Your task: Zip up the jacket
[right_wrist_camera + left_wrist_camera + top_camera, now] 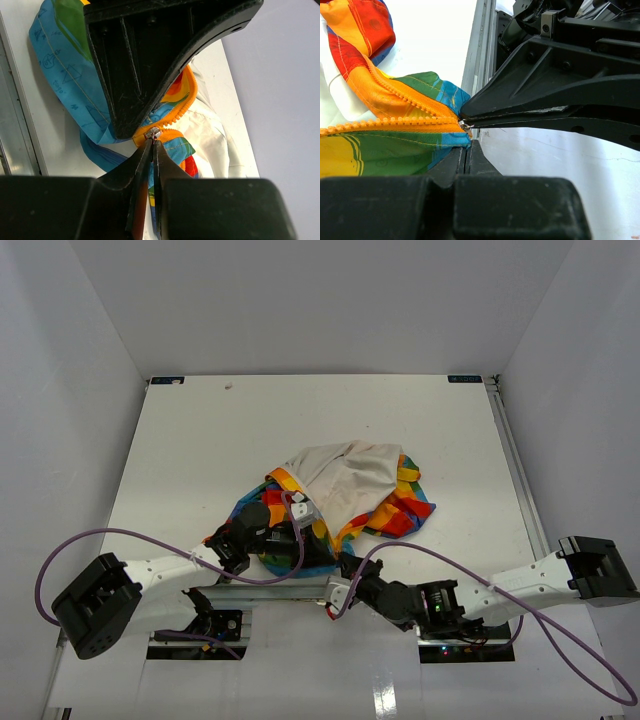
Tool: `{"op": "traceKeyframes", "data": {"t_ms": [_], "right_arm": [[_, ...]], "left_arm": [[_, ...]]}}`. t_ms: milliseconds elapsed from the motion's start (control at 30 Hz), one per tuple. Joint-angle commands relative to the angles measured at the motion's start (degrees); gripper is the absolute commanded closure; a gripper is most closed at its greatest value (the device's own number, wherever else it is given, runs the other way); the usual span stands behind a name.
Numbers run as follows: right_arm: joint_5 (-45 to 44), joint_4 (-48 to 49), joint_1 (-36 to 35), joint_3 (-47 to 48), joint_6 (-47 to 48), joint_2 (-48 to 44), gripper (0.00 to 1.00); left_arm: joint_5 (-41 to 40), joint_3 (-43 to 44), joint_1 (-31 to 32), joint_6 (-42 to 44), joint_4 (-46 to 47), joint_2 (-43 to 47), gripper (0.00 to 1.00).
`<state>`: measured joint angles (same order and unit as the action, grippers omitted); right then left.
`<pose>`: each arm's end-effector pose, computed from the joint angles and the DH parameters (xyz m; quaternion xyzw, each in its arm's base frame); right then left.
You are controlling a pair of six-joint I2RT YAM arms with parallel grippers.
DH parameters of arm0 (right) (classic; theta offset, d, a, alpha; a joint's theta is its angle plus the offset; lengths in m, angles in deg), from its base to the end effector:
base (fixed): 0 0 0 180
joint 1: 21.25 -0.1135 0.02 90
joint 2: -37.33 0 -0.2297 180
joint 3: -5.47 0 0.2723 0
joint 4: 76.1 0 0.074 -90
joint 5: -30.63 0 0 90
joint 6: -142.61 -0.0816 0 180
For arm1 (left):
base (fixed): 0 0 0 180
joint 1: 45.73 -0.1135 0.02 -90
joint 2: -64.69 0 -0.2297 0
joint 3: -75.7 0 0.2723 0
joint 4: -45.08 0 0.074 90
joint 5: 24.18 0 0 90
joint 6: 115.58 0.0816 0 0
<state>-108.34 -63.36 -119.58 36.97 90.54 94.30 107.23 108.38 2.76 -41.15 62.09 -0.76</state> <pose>0.0225 0.2712 0.1609 -0.5633 0.5050 0.0060 0.6539 0.1476 -0.2482 0.1383 0.4160 0.6548 -0.5384 0.3291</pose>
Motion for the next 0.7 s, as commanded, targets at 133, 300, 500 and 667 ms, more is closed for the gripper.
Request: {"op": "traceKeyframes", "data": {"t_ms": [133,300,500,667], "right_arm": [[-0.6,4.3,-0.2,2.7,-0.5,0.8,0.92],[-6.0,5.6,1.1,3.7,0.6,0.6,0.92],[-8.0,5.6,2.0,5.3,1.1,0.0,0.92],[-7.3,5.6,3.1,7.2,2.0,0.5,0.92]], "left_arm": [[2.2,-0.3,0.1,0.0,0.9,0.8,1.0],[2.4,-0.2,0.1,0.0,0.7,0.3,1.0],[2.5,-0.2,0.1,0.0,0.6,0.1,1.0],[2.7,-0.1,0.1,0.1,0.5,0.1,1.0]]}}
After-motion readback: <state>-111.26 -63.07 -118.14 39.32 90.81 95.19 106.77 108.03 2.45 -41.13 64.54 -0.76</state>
